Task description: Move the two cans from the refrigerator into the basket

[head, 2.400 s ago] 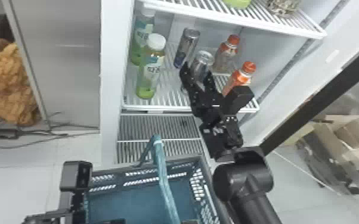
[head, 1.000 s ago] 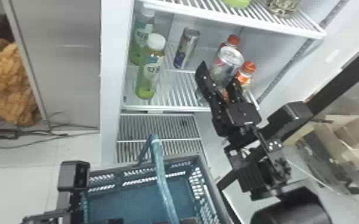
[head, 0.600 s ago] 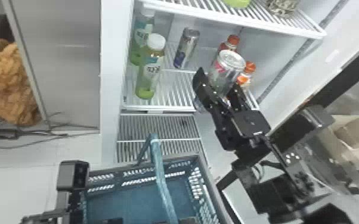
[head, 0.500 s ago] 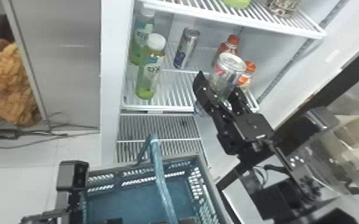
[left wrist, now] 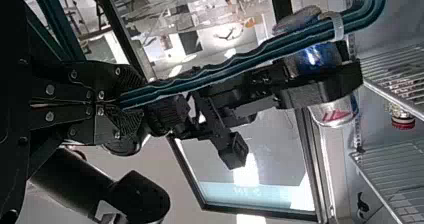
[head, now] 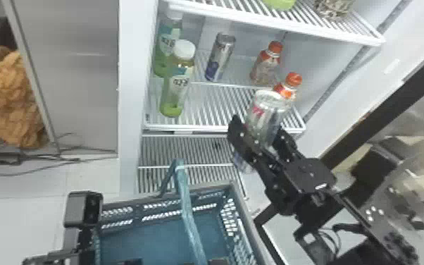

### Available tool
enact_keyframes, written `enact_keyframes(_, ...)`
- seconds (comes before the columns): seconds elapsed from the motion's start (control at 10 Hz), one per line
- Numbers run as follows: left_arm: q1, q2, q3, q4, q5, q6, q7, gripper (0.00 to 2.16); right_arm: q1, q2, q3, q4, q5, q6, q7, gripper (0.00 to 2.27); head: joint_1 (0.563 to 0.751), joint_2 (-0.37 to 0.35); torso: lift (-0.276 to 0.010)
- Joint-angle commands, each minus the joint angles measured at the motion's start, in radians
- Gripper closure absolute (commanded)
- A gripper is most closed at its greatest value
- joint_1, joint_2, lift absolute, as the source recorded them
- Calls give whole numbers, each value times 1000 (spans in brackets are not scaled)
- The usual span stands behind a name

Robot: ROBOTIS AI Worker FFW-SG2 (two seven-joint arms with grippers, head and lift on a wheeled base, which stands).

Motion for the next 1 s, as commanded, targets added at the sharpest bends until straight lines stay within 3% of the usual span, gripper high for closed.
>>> enact_keyframes(0.0, 0, 3, -1, 0, 0, 0, 0, 1162, 18, -1, 1, -25, -17, 47, 0, 757, 695, -350, -276)
enact_keyframes(0.9, 0, -2, 3, 0, -2, -7, 0, 1162, 84, 17, -55, -173, -73, 502, 0, 757, 695, -350, -276)
